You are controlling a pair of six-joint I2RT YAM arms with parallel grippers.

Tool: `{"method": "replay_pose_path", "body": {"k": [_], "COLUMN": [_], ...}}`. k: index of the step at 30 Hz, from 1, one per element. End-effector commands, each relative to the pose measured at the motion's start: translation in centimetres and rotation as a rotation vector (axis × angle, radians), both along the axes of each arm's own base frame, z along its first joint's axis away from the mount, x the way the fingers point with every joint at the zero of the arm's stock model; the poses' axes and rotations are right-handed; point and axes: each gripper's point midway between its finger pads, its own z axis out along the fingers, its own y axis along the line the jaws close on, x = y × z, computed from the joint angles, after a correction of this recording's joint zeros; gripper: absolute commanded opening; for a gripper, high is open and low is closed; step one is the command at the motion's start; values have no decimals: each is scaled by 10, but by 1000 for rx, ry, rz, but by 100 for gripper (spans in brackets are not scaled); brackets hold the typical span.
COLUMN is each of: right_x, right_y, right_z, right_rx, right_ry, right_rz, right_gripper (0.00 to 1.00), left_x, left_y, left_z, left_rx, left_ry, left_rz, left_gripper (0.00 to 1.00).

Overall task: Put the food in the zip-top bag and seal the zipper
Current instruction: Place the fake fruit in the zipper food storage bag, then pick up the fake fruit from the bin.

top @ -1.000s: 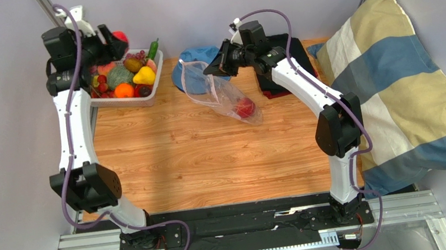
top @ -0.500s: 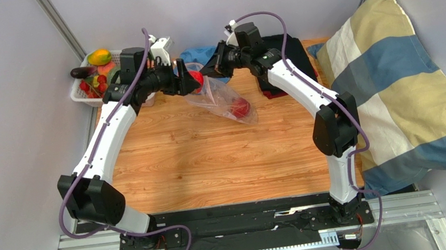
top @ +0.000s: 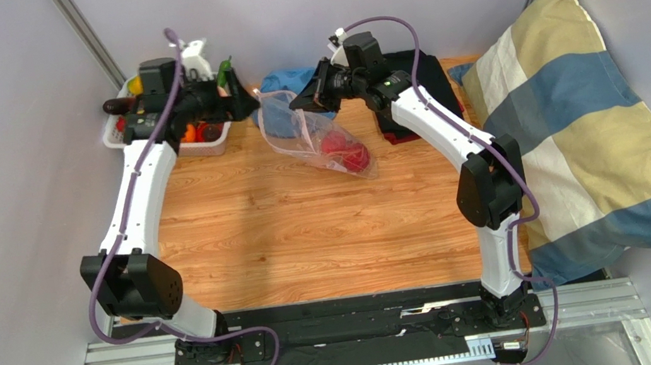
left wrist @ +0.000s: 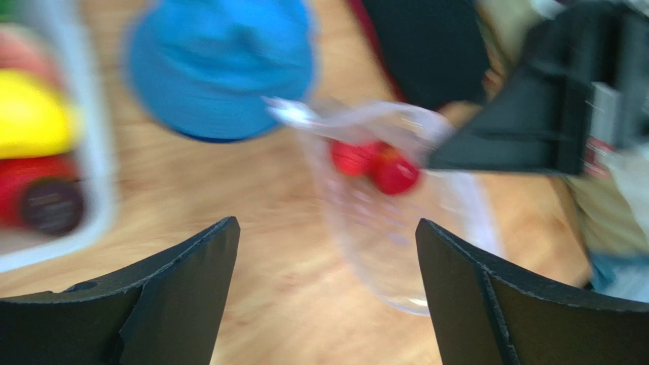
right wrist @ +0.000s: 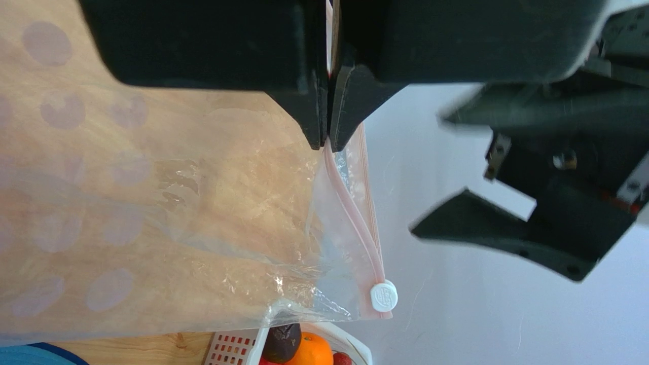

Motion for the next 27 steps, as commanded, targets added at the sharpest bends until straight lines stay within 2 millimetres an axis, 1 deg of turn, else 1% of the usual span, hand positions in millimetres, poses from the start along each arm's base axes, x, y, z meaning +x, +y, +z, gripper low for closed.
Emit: {"method": "replay_pose_path", "body": {"k": [1,2,3,4,5,6,7,8,9,10,11,12,13,15,16,17,18,20,21,22,26,27], "right_x": [-1,-1,-1,-1,0,-1,-1,-1,0,0,0,1,1,2,3,3,2,4,4,5,8,9], "right_y": [4,4,4,4,4,4,4,4,3,3,2,1,1,-2,-3,-4,-4,-5,-5,-6,-8,-8], "right_z": [25,24,23,21,20,20,18,17,18,17,16,16,14,12,11,11,8,7,6,6,4,2], "right_rx": [46,46,45,43,43,43,41,40,41,38,38,39,37,34,33,33,29,28,27,27,24,21], "right_ry": [-53,-53,-50,-46,-46,-46,-44,-44,-46,-45,-44,-42,-38,-32,-30,-30,-24,-23,-21,-22,-16,-14], "right_rz": [18,18,18,18,18,19,20,22,21,21,19,17,17,11,8,6,6,2,2,-1,-7,-8], "right_gripper": [0,0,0,0,0,0,0,0,0,0,0,0,0,0,0,0,0,0,0,0,0,0], "left_x": [47,57,65,76,82,87,98,103,109,118,123,127,134,143,148,152,159,165,168,172,179,181], "left_y": [95,116,148,165,187,213,229,246,258,281,291,301,317,332,343,349,354,360,363,367,382,386], "left_z": [40,40,39,38,37,35,30,27,22,12,6,8,-10,-16,-30,-36,-46,-55,-55,-68,-88,-96], "left_rx": [-3,18,33,49,69,77,85,106,119,137,145,148,145,135,145,152,166,193,202,215,273,290], "left_ry": [-133,-141,-148,-163,-172,-179,-189,-193,-190,-186,-176,-184,-155,-176,-163,-163,-157,-145,-147,-127,-116,-106], "left_rz": [303,375,451,495,565,621,648,698,727,760,781,801,825,844,861,871,868,867,875,883,912,916], "left_gripper": [91,89,88,87,86,86,86,86,86,86,86,86,86,86,86,86,86,84,84,83,81,80]}}
